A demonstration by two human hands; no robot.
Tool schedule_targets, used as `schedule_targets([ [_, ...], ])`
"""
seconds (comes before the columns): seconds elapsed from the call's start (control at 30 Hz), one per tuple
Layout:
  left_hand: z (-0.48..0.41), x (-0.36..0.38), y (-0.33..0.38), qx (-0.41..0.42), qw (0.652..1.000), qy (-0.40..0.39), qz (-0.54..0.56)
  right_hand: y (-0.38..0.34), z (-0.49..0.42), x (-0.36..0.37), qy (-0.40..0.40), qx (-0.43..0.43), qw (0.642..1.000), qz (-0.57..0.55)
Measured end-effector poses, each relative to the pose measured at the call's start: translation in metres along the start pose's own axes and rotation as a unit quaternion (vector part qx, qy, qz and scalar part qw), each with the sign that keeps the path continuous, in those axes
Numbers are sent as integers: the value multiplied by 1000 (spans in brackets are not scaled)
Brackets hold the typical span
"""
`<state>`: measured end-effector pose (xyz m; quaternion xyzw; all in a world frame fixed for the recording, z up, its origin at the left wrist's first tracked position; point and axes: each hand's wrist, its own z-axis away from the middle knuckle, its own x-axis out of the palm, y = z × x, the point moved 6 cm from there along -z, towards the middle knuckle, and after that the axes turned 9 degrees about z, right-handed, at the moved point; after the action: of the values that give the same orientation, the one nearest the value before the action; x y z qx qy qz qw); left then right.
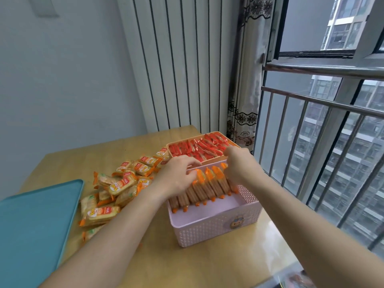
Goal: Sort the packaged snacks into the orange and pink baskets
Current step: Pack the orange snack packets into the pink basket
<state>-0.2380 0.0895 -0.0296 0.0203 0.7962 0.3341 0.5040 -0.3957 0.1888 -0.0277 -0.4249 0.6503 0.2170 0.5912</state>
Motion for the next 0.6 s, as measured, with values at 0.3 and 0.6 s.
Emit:
schedule_targets([
  [0.3,122,-99,-91,-180,979,94,-24,-177,55,2,-58,-214,968,-113],
  [0.6,186,-79,-151,-261,958,-31,-112,-243,104,116,-209,-169,961,67],
])
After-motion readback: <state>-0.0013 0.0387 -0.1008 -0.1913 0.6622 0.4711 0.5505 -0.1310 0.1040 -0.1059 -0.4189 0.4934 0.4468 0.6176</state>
